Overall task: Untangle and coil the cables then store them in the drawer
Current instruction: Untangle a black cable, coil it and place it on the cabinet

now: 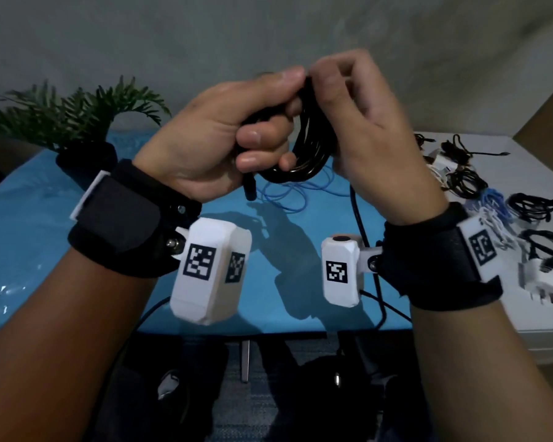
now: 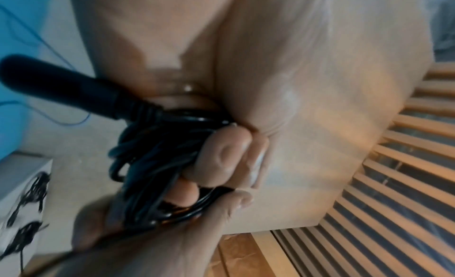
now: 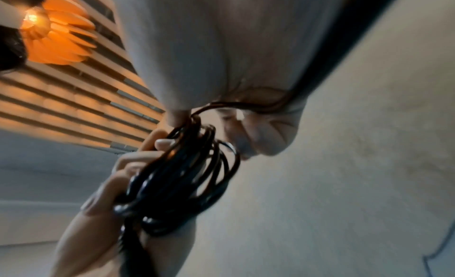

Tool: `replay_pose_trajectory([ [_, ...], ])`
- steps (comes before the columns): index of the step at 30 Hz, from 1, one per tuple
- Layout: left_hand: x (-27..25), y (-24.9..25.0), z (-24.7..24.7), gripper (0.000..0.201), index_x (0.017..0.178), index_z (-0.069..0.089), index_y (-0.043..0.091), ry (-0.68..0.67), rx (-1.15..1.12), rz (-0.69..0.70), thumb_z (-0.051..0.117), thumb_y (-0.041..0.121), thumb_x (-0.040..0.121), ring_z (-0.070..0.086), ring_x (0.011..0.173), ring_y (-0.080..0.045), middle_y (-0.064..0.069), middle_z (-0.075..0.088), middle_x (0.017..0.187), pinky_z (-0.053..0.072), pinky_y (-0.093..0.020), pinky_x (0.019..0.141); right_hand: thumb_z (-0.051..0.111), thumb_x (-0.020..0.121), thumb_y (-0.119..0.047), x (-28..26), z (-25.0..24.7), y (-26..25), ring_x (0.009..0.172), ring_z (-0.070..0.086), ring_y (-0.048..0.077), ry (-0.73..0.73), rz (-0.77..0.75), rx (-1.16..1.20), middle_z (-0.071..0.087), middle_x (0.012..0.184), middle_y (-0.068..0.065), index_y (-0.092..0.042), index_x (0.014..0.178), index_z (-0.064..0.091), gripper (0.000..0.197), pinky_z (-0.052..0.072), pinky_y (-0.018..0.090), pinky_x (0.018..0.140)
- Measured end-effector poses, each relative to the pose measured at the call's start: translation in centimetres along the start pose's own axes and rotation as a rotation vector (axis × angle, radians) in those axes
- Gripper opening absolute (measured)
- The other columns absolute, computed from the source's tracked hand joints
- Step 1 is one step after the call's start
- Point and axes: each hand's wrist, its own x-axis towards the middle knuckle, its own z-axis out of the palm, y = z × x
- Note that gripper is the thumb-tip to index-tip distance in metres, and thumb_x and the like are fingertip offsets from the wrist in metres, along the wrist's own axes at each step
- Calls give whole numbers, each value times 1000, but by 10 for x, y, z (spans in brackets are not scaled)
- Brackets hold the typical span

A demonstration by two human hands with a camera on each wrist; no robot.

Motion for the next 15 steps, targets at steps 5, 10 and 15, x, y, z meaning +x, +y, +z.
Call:
replay_pose_trajectory([
  [5,6,-7,10,36,84,48,12,-81,-407,53,31,37,105,39,30,-7,9,34,36,47,-20,58,38,109,-39,-3,5,-10,60,53,8,61,109,241,56,72,9,-14,96,70,43,37,12,50],
  [10,12,-15,14,38,84,50,13,-12,-441,109,31,37,107,44,35,-7,8,38,38,48,-21,63,50,105,-38,-2,10,-9,65,50,7,102,145,307,53,71,-4,-7,101,68,36,42,21,61],
  [15,15,-14,19,36,85,50,14,90,-323,99,33,35,109,46,45,-5,10,42,43,50,-22,73,53,106,-25,-2,12,-2,67,41,14,148,145,537,38,80,11,-6,102,65,24,41,19,56],
])
